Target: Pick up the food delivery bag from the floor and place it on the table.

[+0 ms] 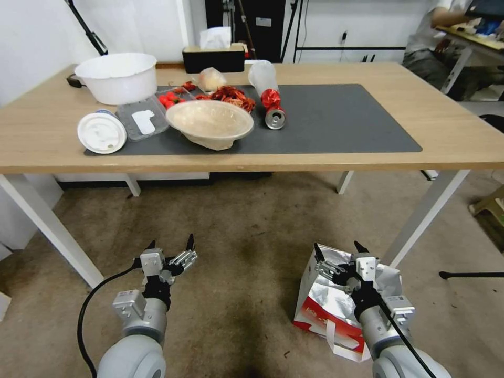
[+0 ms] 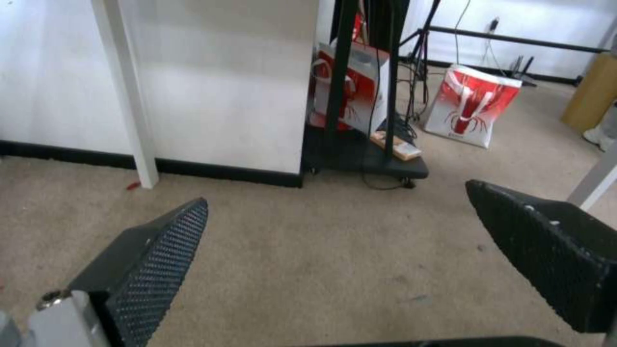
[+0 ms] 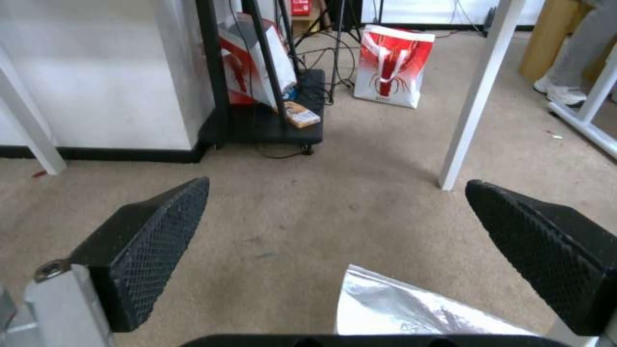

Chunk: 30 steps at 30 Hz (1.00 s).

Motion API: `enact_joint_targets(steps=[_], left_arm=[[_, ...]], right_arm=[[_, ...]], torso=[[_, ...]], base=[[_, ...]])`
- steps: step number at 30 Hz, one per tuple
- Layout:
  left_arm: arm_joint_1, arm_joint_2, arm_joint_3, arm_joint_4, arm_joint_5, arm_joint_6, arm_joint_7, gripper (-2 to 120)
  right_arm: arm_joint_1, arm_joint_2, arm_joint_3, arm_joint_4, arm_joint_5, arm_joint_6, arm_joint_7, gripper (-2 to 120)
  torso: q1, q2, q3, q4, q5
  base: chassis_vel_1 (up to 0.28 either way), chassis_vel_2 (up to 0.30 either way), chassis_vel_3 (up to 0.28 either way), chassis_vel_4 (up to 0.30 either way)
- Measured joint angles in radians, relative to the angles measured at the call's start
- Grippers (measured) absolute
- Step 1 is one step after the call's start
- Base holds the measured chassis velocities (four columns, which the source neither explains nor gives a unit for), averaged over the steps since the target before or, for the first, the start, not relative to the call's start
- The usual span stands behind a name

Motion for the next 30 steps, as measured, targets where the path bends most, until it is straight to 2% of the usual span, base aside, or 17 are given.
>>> enact_joint_targets(steps=[11,30], left_arm=[[0.001,-0.005,0.004,0.002,0.004,-0.007,0.003,100],[0.002,-0.004,0.008,0.012,0.01,-0.014,0.009,100]], right_arm=[[-0.003,-0.005,0.014,0.013,0.008,0.0,-0.003,100],[-0.006,-0.011,0.02,0.007,0.006,0.0,-0.007,100]], torso=[[-0.014,-0.039,-0.025,0.0,0.0],[-0.034,-0.119,-0.085,0.0,0.0]], base=[[0.0,0.0,0.0,0.0],[0.0,0.0,0.0,0.0]])
